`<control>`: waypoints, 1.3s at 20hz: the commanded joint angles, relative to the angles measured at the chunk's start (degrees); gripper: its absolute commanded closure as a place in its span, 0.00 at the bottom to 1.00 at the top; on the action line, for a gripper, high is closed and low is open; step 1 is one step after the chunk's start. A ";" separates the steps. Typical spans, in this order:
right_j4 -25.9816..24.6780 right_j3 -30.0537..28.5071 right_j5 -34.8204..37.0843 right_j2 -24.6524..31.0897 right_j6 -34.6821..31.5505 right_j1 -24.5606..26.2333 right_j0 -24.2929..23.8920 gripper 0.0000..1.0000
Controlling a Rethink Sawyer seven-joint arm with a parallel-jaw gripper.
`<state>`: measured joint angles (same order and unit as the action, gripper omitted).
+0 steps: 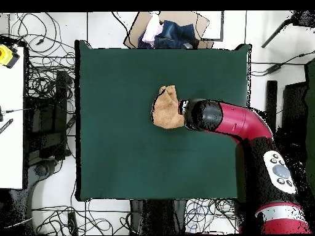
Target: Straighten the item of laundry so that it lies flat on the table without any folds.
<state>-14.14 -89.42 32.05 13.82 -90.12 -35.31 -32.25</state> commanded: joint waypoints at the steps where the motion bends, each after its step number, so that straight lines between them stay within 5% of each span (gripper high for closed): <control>1: -1.95 -4.51 -1.51 1.49 -2.53 2.32 -0.41 0.00; 26: -2.51 1.43 2.36 3.31 2.28 4.74 -0.47 0.00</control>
<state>-14.16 -87.93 32.05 13.82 -90.12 -33.62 -32.25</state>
